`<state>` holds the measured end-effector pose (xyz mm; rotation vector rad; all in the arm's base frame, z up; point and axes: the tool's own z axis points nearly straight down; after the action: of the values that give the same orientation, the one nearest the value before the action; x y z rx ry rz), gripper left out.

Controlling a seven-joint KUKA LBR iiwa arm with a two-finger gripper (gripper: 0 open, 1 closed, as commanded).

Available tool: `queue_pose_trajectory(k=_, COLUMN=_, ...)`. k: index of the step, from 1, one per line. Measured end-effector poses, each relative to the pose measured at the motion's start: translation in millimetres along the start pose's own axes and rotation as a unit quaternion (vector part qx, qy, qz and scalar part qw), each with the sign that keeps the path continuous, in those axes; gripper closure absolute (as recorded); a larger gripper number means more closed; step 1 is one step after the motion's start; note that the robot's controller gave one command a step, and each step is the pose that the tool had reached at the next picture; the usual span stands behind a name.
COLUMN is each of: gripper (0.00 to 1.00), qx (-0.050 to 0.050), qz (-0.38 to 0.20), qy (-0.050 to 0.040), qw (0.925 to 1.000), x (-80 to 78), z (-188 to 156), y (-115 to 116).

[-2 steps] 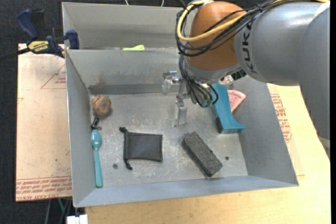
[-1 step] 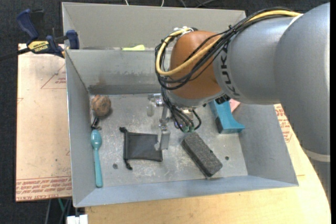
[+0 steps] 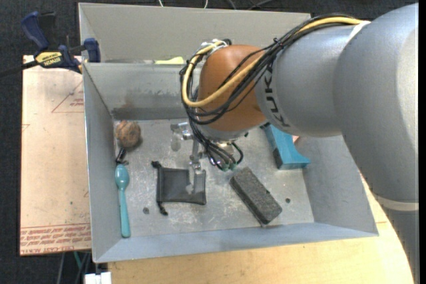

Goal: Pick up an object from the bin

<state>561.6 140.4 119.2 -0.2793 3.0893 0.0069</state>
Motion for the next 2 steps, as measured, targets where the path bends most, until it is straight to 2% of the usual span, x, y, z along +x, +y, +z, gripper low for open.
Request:
queue_pose_trajectory(k=1, gripper=0.0, qx=-0.002, qz=0.024, qy=0.0091, qw=0.9997, x=34.6, z=50, y=-7)
queue_pose_trajectory(k=2, gripper=0.0, qx=-0.002, qz=0.034, qy=0.002, qw=0.9994, x=24.3, z=50, y=-1)
